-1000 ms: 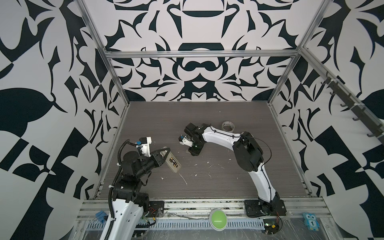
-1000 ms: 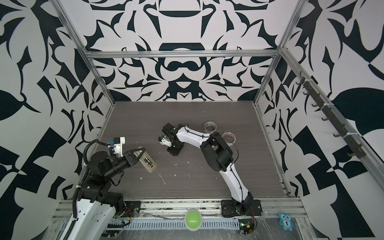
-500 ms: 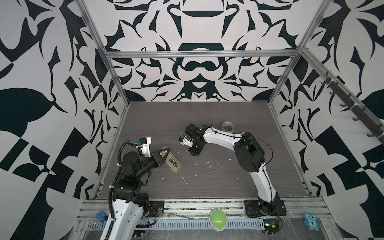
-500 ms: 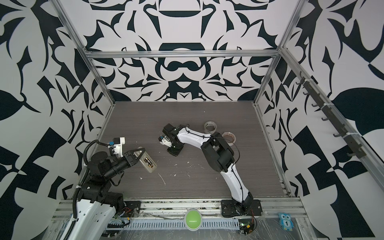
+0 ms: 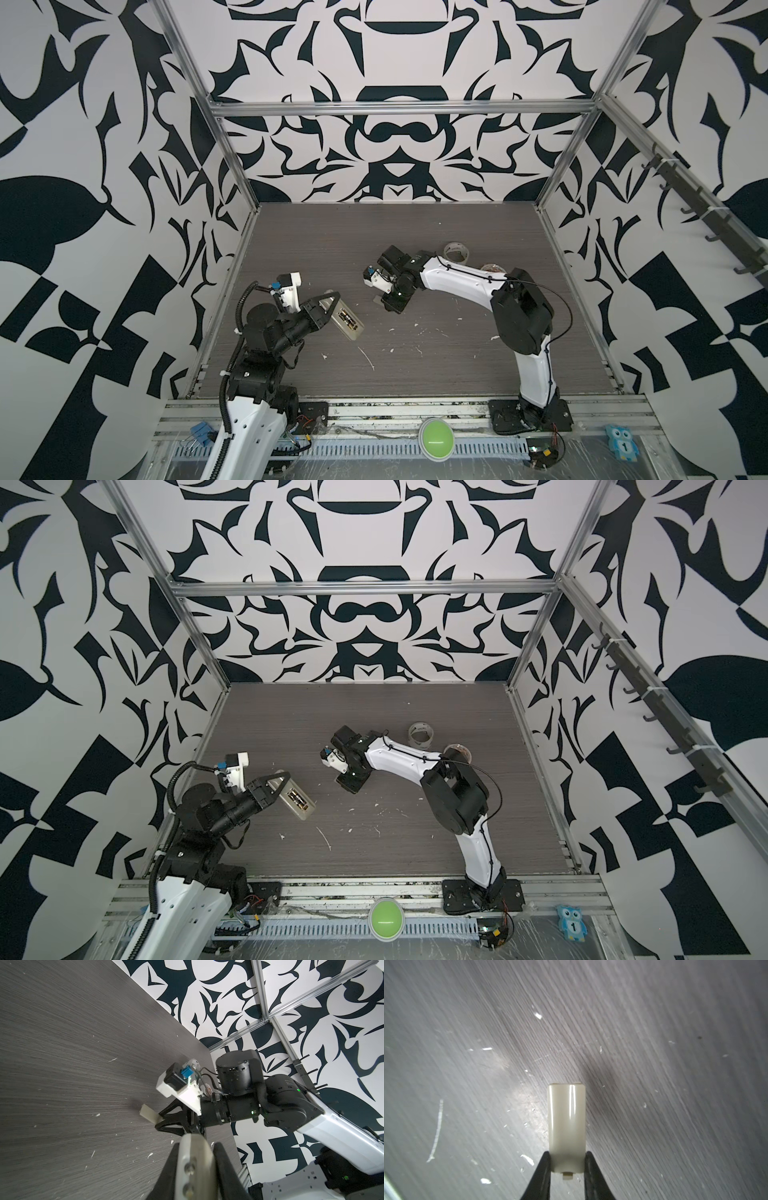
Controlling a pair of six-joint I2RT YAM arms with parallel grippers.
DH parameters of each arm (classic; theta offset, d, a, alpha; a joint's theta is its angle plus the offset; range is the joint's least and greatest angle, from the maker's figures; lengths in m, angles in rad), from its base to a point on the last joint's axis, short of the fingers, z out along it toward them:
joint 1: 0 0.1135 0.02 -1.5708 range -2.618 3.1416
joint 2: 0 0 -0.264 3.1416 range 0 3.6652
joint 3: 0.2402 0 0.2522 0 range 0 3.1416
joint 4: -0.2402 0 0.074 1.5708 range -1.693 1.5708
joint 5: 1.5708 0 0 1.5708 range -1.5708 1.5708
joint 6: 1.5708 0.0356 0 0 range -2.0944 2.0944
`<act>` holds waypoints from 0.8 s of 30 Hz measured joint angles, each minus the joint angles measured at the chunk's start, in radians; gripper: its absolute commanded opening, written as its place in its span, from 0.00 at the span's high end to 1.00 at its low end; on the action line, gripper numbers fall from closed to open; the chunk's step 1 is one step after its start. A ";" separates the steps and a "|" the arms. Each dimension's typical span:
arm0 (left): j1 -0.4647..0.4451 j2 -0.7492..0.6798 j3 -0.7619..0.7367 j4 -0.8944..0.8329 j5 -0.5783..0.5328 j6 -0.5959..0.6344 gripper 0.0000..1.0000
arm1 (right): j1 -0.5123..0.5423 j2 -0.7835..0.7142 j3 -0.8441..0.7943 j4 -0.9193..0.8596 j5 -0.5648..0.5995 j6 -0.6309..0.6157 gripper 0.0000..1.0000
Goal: Load the batteries into the remote control
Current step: 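Lift the cover and carry it to the remote in the left gripper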
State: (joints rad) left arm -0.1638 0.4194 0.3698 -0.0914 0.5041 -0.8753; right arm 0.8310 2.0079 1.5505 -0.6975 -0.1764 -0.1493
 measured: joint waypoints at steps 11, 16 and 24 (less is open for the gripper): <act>0.000 0.008 -0.003 0.036 -0.008 -0.016 1.00 | 0.018 -0.161 -0.075 -0.014 0.009 0.102 1.00; 0.000 0.009 -0.018 0.068 -0.012 -0.025 1.00 | 0.040 -0.239 -0.075 -0.046 0.032 0.129 1.00; 0.000 0.008 -0.035 0.100 -0.014 -0.038 1.00 | 0.099 -0.332 -0.054 -0.119 0.089 0.178 1.00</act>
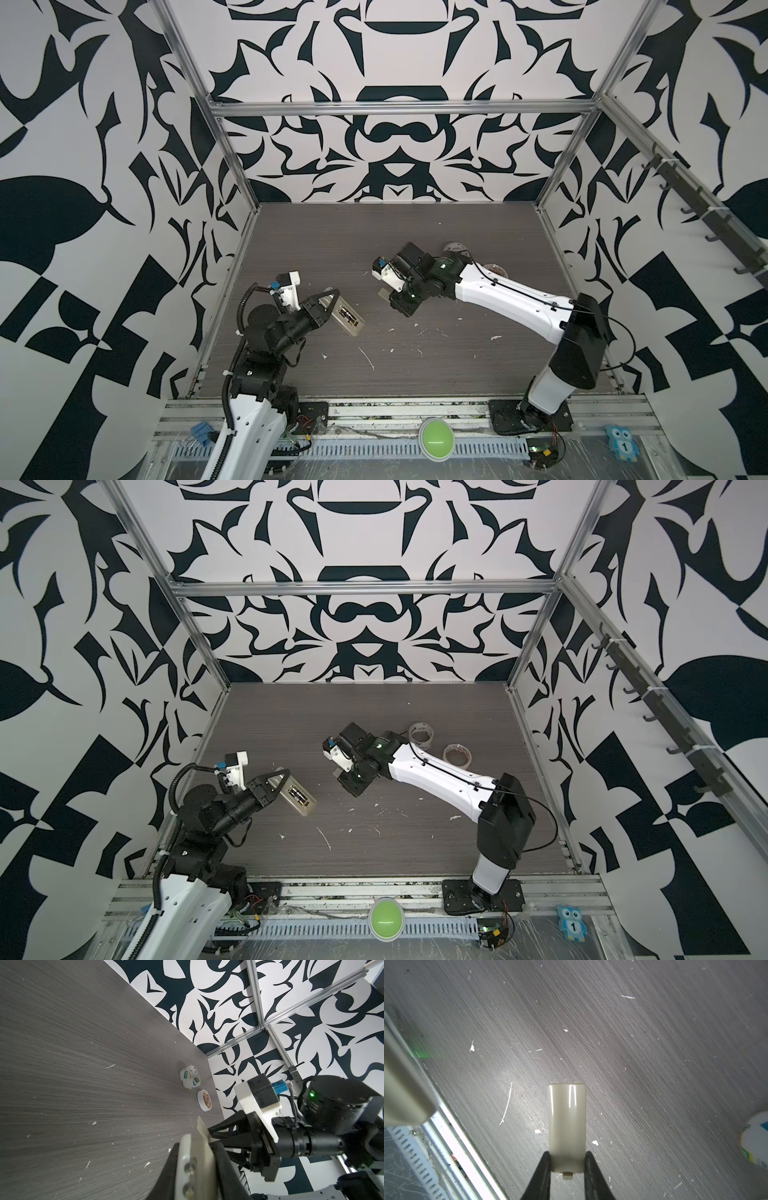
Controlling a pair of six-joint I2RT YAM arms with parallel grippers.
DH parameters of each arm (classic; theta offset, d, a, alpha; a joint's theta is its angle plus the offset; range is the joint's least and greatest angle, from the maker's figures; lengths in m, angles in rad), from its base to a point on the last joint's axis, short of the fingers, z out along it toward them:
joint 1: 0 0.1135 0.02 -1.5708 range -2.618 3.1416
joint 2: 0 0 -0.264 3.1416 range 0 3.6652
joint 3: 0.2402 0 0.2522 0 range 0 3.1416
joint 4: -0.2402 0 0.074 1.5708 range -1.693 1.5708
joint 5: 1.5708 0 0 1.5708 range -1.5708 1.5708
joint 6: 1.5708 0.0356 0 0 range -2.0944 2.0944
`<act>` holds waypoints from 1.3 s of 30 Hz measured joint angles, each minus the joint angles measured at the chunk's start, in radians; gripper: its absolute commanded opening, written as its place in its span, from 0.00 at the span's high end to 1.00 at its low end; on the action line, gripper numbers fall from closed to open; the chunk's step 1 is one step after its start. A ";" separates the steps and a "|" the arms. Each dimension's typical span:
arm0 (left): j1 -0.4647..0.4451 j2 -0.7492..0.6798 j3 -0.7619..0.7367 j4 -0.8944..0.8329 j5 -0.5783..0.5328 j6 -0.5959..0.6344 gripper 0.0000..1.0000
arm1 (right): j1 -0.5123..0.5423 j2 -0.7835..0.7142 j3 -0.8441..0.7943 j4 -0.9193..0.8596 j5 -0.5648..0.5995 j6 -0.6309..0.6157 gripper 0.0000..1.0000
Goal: Load the batteries into the remote control
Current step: 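Lift the cover and carry it to the remote in the left gripper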
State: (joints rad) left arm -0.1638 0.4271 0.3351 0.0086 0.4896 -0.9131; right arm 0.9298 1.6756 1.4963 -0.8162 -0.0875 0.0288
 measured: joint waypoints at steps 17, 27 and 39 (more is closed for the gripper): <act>0.000 0.009 -0.037 0.083 -0.013 -0.018 1.00 | 0.129 -0.025 0.137 -0.098 0.042 0.051 1.00; 0.000 -0.021 -0.071 0.092 -0.019 -0.018 1.00 | 0.172 0.003 0.201 -0.093 -0.010 0.075 1.00; 0.000 -0.046 -0.079 0.092 -0.023 -0.018 1.00 | 0.206 0.133 0.300 -0.108 -0.037 0.079 1.00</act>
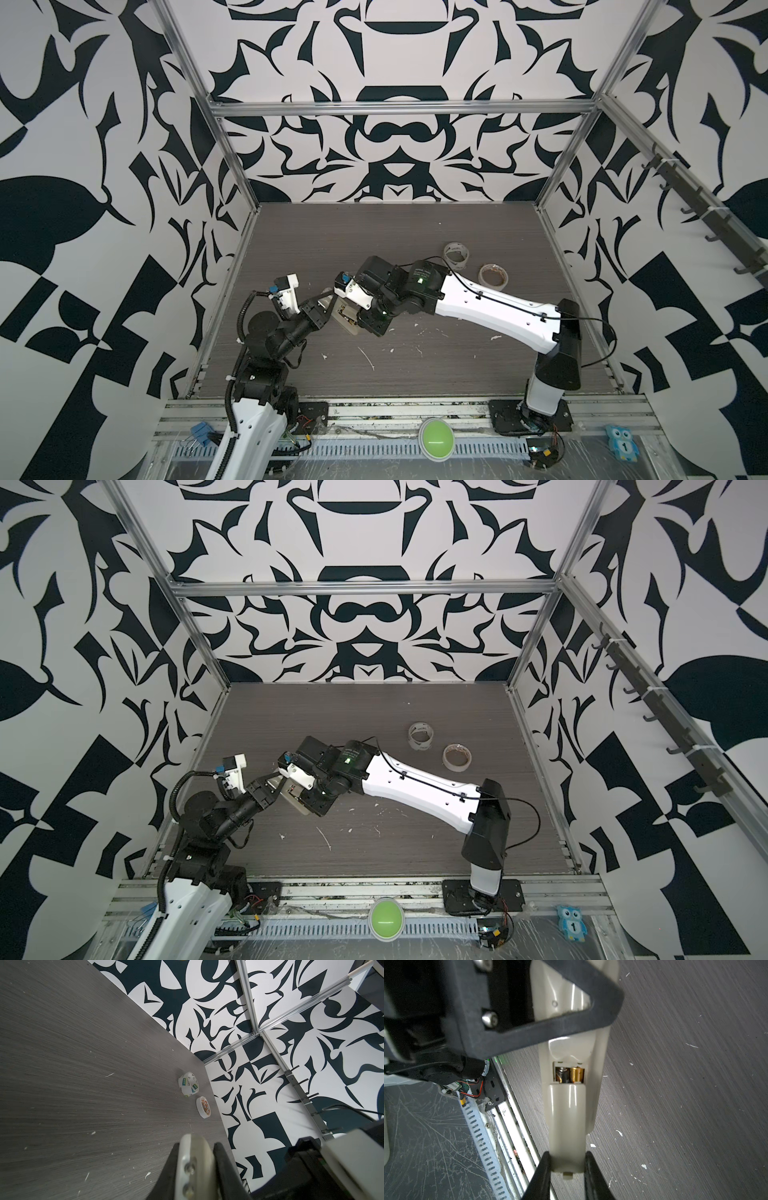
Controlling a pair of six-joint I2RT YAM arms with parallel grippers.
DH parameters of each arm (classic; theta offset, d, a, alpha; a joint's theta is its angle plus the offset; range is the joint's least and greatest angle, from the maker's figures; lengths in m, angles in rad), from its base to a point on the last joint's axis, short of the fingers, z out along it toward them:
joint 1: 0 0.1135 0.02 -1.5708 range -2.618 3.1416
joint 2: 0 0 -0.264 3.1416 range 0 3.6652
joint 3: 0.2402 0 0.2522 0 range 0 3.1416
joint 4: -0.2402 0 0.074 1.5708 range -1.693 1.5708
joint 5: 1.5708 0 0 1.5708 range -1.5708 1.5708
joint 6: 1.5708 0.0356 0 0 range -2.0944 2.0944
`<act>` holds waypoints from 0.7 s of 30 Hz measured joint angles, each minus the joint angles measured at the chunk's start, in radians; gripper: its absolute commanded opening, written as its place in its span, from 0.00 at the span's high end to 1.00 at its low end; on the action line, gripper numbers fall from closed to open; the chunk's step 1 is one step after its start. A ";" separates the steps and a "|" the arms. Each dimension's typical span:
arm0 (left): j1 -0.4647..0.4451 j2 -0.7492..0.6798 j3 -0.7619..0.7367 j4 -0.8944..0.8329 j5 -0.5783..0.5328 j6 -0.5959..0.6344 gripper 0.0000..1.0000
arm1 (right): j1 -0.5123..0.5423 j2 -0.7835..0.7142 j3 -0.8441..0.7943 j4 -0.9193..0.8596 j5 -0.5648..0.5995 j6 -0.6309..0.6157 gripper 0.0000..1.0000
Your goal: Load the batteries into the remote control
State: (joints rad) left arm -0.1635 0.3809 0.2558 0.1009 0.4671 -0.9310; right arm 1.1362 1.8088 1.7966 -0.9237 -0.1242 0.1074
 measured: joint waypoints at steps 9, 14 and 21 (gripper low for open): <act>0.000 -0.001 -0.010 -0.003 0.000 0.004 1.00 | 0.002 0.043 0.058 -0.018 -0.002 0.007 1.00; 0.000 -0.009 -0.010 -0.010 -0.001 0.005 1.00 | 0.003 0.047 0.059 -0.032 -0.002 0.014 1.00; 0.000 -0.013 -0.010 -0.013 -0.004 0.006 1.00 | 0.005 0.050 0.069 -0.048 -0.002 0.021 1.00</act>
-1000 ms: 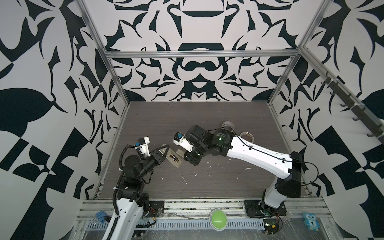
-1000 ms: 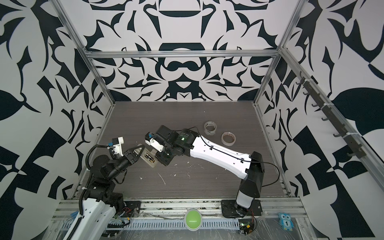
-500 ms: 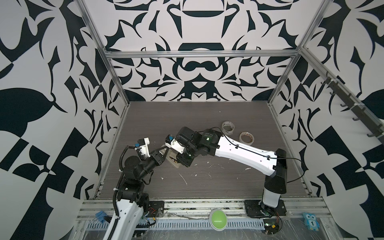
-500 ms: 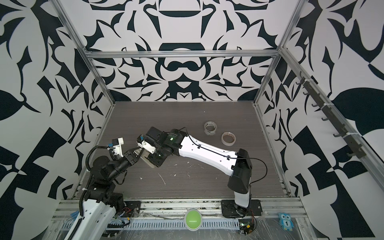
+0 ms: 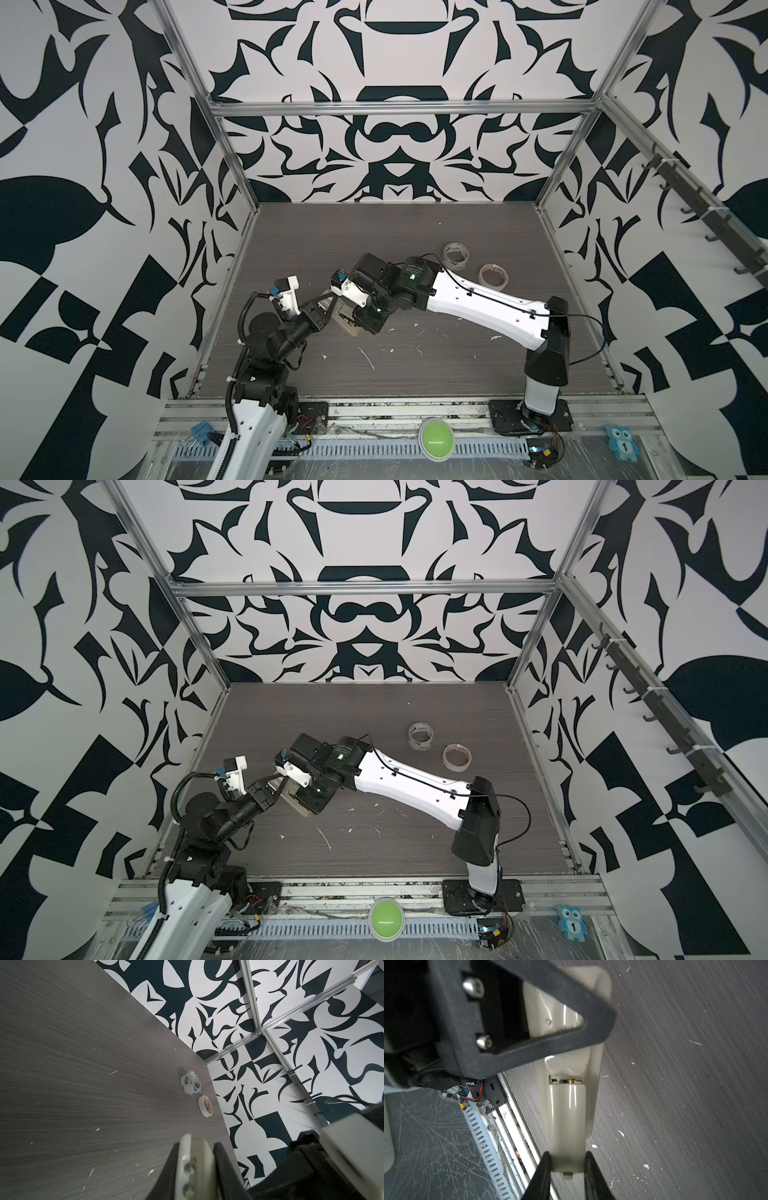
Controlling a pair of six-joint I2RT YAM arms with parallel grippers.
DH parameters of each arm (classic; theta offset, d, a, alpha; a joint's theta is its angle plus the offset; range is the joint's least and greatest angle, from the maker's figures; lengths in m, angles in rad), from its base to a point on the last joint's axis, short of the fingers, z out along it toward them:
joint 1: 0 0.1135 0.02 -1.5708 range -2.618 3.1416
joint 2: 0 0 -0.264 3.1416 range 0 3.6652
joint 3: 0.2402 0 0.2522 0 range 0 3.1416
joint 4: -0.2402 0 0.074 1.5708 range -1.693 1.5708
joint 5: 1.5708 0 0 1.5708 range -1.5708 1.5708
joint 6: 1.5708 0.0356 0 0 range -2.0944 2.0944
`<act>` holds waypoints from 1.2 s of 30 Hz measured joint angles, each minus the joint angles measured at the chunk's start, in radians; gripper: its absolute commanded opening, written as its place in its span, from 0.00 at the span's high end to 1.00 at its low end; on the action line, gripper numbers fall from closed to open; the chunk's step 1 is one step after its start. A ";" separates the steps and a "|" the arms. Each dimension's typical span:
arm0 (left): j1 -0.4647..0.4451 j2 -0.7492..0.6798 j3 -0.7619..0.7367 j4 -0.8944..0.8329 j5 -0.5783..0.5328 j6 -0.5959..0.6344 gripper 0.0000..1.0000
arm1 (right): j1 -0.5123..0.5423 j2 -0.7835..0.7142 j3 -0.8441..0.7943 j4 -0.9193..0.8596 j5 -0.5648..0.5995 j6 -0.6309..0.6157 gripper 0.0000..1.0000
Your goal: Load the batteries into the remote control
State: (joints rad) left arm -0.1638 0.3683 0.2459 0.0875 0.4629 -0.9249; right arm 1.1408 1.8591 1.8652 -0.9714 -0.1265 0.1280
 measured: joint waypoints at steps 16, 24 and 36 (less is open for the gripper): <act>0.000 -0.005 0.000 -0.003 -0.005 0.001 1.00 | 0.000 0.028 0.015 -0.004 0.000 0.002 1.00; 0.001 -0.012 0.000 -0.011 -0.011 0.002 1.00 | 0.001 0.039 0.021 -0.005 0.000 0.005 1.00; 0.001 -0.029 0.000 -0.014 -0.016 0.002 1.00 | 0.005 0.043 0.036 -0.013 0.000 0.005 1.00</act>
State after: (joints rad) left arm -0.1627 0.3397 0.2459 0.0738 0.4465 -0.9234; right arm 1.1458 1.9018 1.9015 -0.9844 -0.1265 0.1326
